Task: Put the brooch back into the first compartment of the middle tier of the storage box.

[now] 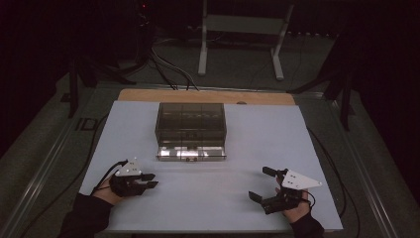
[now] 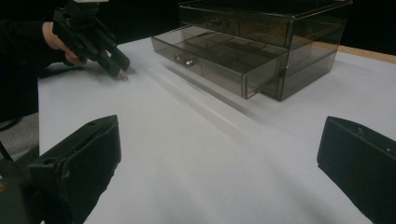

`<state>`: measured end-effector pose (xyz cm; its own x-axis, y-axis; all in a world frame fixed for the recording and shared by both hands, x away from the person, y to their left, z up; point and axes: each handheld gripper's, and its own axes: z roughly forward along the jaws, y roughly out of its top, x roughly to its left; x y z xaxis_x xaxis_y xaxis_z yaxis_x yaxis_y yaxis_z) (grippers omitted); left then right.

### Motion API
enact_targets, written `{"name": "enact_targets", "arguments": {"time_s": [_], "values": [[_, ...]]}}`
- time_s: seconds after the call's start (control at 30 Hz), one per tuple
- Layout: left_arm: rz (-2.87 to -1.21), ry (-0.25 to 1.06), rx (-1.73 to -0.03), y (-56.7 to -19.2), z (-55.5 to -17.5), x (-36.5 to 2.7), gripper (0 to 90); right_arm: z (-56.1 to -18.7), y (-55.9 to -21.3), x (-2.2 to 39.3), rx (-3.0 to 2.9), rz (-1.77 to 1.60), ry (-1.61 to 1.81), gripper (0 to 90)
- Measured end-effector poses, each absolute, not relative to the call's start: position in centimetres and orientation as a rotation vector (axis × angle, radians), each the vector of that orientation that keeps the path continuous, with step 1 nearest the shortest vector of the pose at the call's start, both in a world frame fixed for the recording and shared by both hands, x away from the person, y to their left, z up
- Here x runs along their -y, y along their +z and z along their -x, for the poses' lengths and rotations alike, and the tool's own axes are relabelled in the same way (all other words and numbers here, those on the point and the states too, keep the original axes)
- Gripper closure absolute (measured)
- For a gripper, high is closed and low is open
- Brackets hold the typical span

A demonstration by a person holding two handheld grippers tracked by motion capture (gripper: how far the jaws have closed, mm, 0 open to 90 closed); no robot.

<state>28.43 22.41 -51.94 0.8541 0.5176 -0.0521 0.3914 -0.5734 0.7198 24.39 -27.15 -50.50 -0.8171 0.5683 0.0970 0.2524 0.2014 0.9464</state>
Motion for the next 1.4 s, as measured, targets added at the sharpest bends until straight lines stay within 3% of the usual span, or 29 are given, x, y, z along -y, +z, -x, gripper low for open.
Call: {"name": "enact_targets", "arguments": {"time_s": [0.3, 0.6, 1.4], "values": [[-2.288, 0.195, -0.648, -52.2, -28.6, -22.2, 82.1, -24.4, -50.5, 27.1, -2.206, -0.777, 1.651, 0.0], [-2.302, 0.201, -0.656, -52.2, -28.6, -22.3, 86.9, -24.4, -50.5, 27.1, -2.208, -0.778, 1.650, 0.0], [-2.272, 0.232, -0.674, -51.1, -28.4, -22.2, 88.1, -24.3, -50.5, 27.2, -2.204, -0.780, 1.656, 0.0]]}}
